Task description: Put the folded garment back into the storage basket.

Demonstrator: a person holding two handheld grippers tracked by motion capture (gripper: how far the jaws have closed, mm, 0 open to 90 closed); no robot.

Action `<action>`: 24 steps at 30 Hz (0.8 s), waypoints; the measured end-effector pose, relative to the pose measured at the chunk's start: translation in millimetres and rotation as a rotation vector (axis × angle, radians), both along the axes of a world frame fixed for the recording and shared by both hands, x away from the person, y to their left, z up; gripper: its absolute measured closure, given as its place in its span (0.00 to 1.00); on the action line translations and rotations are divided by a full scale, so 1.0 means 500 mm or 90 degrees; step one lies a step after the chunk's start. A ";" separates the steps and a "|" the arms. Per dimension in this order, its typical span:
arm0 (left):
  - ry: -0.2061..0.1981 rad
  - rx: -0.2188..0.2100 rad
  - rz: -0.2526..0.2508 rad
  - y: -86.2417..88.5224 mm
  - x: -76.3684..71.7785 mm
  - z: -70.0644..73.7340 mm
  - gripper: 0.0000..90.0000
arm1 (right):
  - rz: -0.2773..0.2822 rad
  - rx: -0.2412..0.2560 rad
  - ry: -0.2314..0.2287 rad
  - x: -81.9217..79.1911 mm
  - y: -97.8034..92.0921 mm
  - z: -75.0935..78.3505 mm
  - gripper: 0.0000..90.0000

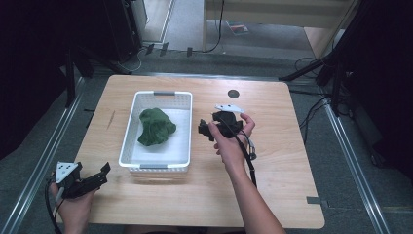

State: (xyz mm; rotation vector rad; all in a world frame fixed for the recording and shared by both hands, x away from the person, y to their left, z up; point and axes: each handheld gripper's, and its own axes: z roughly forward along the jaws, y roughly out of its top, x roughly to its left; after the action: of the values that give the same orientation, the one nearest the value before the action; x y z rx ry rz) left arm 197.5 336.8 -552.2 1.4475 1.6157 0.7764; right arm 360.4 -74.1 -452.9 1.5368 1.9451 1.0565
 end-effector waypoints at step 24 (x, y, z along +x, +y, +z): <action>-0.006 0.001 -0.001 0.000 -0.002 0.000 0.00 | -0.075 -0.002 -0.005 -0.051 -0.194 -0.074 0.15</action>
State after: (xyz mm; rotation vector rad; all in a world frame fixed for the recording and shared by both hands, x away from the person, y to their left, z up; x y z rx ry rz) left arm 196.4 336.6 -552.3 1.4430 1.6068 0.7827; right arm 334.8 -170.9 -489.8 1.6219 1.8258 1.0085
